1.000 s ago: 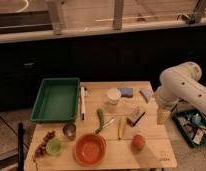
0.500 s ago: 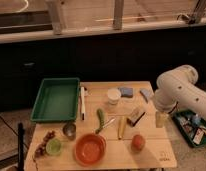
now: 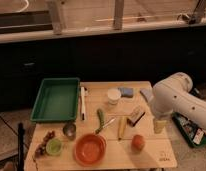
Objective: Place apple in paper cup
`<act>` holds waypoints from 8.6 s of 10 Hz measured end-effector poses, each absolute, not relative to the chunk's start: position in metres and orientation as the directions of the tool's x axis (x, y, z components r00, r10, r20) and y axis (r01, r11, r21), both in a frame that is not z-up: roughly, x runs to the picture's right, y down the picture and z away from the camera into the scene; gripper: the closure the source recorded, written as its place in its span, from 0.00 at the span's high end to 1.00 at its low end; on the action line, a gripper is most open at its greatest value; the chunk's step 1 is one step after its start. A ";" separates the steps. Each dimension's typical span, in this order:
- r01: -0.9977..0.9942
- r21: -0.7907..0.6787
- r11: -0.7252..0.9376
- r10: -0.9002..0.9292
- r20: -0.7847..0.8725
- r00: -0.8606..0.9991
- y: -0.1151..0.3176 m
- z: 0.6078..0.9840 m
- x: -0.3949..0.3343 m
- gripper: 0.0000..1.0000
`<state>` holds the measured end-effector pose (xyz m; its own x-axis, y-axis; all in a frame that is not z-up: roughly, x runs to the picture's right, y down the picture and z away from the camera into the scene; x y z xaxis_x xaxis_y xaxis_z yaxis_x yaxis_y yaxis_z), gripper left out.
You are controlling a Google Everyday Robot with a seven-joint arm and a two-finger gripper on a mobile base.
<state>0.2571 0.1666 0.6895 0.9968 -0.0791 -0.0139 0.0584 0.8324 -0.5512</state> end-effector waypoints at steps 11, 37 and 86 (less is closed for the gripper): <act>0.241 -0.563 0.791 -0.205 0.127 0.970 0.245 0.718 0.245 0.80; 0.598 -0.485 0.638 -0.474 0.364 0.802 0.278 0.749 0.229 0.70; 0.706 -0.469 0.531 -0.598 0.383 0.704 0.193 0.715 0.197 0.80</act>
<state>0.1969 0.1932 0.7151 0.7045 -0.5975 0.3830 0.7055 0.5309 -0.4694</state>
